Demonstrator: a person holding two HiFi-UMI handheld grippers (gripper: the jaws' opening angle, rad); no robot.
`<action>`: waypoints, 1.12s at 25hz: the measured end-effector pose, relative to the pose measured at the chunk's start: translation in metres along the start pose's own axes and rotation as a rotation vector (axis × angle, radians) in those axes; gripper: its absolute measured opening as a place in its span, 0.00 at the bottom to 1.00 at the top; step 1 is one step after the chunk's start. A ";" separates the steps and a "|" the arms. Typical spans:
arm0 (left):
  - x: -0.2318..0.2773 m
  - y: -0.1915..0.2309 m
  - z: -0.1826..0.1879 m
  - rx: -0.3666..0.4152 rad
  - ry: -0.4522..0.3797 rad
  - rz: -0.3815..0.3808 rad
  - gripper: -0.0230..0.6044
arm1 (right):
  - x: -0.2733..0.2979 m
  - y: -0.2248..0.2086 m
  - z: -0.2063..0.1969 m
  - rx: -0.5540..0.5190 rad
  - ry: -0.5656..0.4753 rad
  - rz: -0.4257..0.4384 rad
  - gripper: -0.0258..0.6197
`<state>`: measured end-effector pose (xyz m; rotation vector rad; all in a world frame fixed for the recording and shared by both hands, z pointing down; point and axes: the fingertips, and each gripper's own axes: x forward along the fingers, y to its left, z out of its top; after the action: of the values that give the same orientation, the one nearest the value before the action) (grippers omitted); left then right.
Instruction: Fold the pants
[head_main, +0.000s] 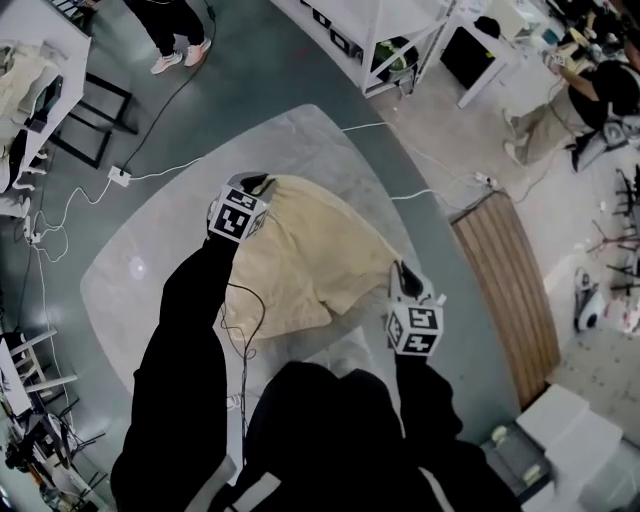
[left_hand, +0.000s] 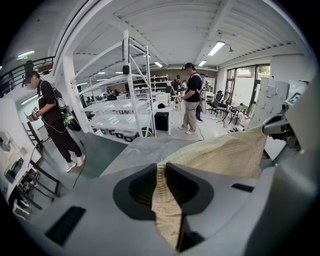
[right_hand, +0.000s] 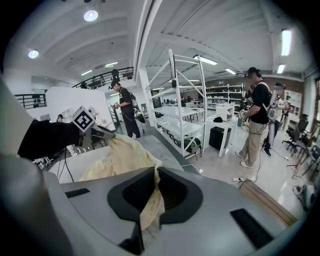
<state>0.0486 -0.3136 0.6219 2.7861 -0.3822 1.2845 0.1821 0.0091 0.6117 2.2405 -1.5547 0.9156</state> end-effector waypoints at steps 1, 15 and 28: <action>-0.008 0.001 -0.001 -0.005 -0.009 0.002 0.13 | -0.006 0.006 0.001 -0.003 -0.009 0.011 0.08; -0.079 0.025 -0.021 -0.049 -0.109 -0.002 0.13 | -0.074 0.134 0.039 -0.113 -0.092 0.220 0.08; -0.091 0.050 -0.071 -0.064 -0.117 -0.167 0.13 | -0.103 0.275 0.020 -0.304 0.004 0.482 0.08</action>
<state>-0.0730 -0.3333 0.5967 2.7781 -0.1868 1.0595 -0.0845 -0.0320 0.4947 1.6863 -2.1181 0.7254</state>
